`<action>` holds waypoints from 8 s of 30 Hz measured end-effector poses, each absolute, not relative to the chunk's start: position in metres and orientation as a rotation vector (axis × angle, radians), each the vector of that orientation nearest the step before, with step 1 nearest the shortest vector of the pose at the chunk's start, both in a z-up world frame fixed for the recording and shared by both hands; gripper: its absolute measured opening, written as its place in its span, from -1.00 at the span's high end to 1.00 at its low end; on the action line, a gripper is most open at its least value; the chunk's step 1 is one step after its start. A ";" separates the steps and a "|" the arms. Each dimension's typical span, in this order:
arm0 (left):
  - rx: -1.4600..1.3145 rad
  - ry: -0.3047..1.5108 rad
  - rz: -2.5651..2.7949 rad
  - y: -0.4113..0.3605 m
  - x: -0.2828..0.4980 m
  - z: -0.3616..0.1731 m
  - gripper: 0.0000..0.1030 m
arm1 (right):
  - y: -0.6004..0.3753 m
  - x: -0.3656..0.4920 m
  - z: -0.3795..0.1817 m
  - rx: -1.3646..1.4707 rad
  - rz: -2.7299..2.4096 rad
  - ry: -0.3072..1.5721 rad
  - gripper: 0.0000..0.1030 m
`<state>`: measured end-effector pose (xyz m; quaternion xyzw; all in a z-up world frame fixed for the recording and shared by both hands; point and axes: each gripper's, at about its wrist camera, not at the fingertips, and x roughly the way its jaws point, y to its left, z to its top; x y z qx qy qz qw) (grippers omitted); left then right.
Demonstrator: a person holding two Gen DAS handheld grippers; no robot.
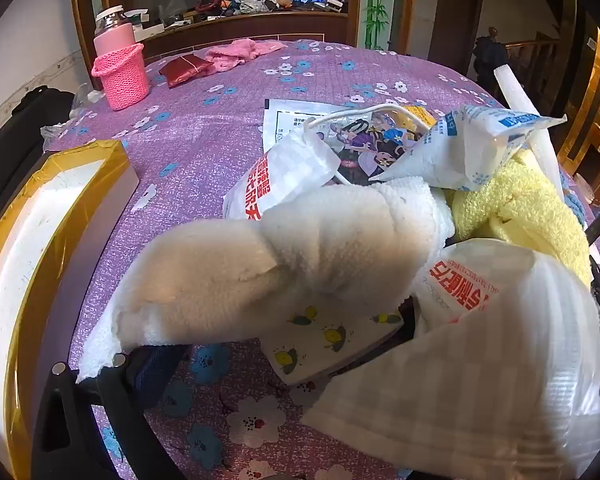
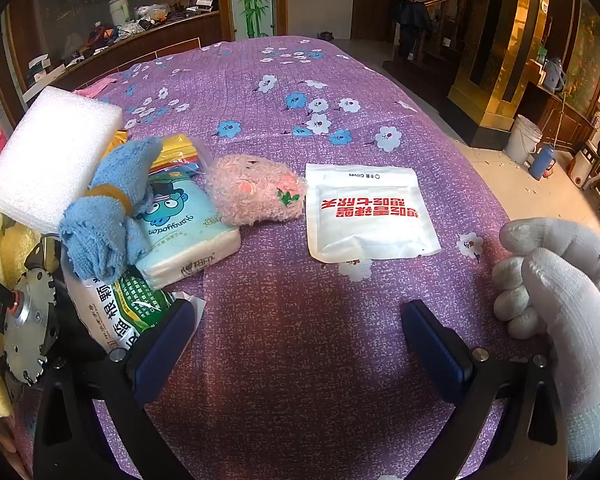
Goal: Organize soft objects
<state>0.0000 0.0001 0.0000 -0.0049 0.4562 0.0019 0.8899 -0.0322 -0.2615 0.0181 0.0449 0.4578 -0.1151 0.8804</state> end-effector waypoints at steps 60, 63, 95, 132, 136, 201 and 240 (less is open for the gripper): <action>-0.011 0.948 0.004 0.000 0.000 0.000 -0.99 | -0.262 -0.033 0.018 0.096 -0.239 0.953 -0.99; -0.010 0.948 0.004 0.000 0.000 0.000 -1.00 | -0.262 -0.033 0.018 0.096 -0.239 0.953 -0.99; 0.023 0.999 -0.053 0.007 -0.027 0.002 -0.99 | -0.262 -0.029 0.018 0.093 -0.220 0.971 -1.00; 0.296 0.791 -0.526 0.001 -0.024 0.077 0.00 | -0.239 -0.090 0.074 0.125 -0.048 0.654 -1.00; 0.387 0.811 -0.543 -0.016 -0.010 0.065 0.00 | -0.239 -0.088 0.073 0.125 -0.049 0.655 -1.00; -0.480 0.775 -0.187 0.262 -0.017 0.078 0.19 | 0.073 0.003 0.114 0.006 0.688 0.962 0.34; -0.333 0.924 -0.333 0.102 -0.045 0.072 -0.57 | -0.176 -0.051 0.084 0.152 0.170 0.655 -0.53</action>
